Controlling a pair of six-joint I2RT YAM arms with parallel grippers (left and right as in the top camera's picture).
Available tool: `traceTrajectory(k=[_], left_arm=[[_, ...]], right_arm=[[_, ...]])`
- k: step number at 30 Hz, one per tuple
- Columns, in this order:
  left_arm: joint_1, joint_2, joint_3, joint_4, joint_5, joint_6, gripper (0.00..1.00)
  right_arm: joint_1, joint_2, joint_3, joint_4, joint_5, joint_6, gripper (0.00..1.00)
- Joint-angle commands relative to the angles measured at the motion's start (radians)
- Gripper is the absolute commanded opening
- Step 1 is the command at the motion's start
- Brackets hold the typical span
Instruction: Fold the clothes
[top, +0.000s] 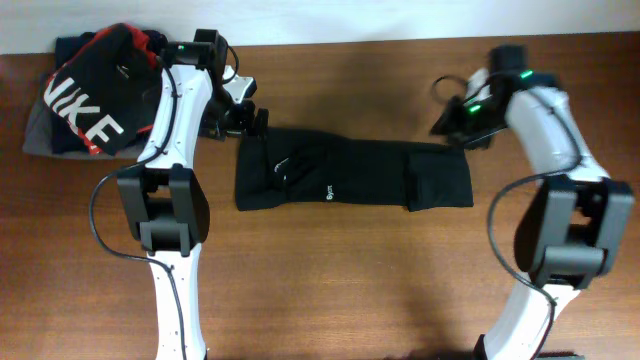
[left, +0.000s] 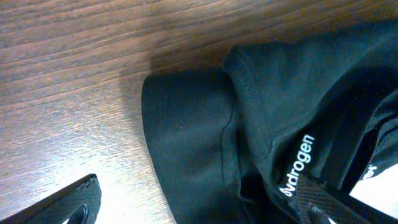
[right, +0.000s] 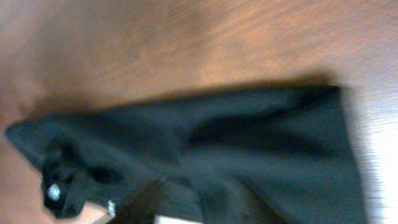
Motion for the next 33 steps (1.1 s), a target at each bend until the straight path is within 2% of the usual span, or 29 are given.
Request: traceTrajectory(k=[1, 3, 7, 12, 16, 18, 25, 33], left_arm=[[-0.002, 0.015, -0.005, 0.002, 0.013, 0.013, 0.99], [-0.002, 0.015, -0.005, 0.003, 0.014, 0.013, 0.99], [-0.002, 0.015, -0.005, 0.013, 0.014, 0.013, 0.99], [-0.003, 0.015, -0.005, 0.008, 0.014, 0.013, 0.99], [-0.002, 0.015, -0.005, 0.006, 0.014, 0.013, 0.99], [-0.002, 0.015, -0.005, 0.002, 0.014, 0.013, 0.99], [-0.002, 0.015, -0.005, -0.003, 0.014, 0.013, 0.99], [-0.002, 0.015, -0.005, -0.003, 0.014, 0.013, 0.99]], right_arm=[[-0.104, -0.055, 0.15, -0.156, 0.012, -0.217, 0.88], [-0.142, -0.055, 0.161, -0.234, 0.018, -0.325, 0.99], [-0.21, -0.039, 0.124, -0.328, 0.021, -0.47, 0.99], [-0.237, -0.01, 0.009, -0.309, -0.012, -0.597, 0.99], [-0.237, -0.003, -0.092, -0.256, -0.142, -0.689, 0.99], [-0.237, -0.003, -0.146, -0.203, -0.201, -0.703, 0.99], [-0.238, -0.001, -0.262, -0.061, -0.225, -0.691, 0.99], [-0.238, 0.045, -0.29, -0.01, -0.268, -0.691, 0.99]])
